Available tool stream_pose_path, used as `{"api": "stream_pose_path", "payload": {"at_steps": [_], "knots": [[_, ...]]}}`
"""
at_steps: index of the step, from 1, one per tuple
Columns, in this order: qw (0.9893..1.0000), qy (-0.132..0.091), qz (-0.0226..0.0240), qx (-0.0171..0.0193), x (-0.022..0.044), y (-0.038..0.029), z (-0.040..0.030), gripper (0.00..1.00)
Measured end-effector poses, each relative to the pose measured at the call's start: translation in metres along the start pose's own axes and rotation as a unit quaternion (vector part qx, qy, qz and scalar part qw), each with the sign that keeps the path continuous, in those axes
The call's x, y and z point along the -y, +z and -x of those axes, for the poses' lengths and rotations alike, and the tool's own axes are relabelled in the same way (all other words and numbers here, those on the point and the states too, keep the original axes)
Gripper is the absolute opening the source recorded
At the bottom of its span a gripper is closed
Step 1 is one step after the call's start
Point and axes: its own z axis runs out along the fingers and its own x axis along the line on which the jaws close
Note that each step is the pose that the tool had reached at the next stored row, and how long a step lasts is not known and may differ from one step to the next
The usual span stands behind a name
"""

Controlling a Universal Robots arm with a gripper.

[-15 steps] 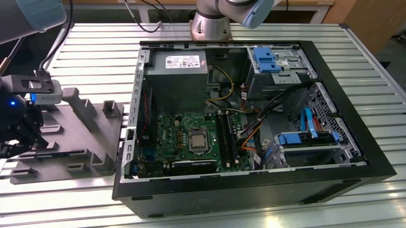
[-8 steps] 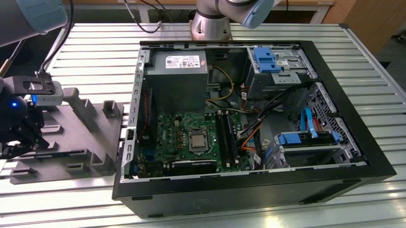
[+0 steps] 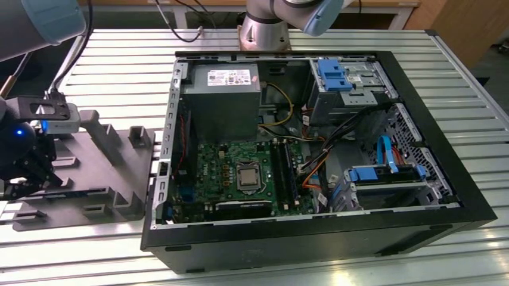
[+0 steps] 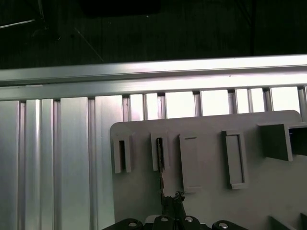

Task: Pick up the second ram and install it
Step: 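Pick up the second ram and move it above second insertion slot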

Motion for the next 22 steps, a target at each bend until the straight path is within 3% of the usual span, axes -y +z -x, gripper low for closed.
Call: {"api": "stream_pose_path", "payload": {"at_steps": [10,12,16,22], "knots": [[1.0000,0.000,0.0000,0.0000,0.0000,0.0004,0.0000,0.11],[1.0000,0.000,0.0000,0.0000,0.0000,0.0004,0.0000,0.16],[1.0000,0.000,0.0000,0.0000,0.0000,0.0005,0.0000,0.36],[0.9999,-0.013,0.0002,-0.0005,0.0001,0.0010,0.0000,0.36]]}}
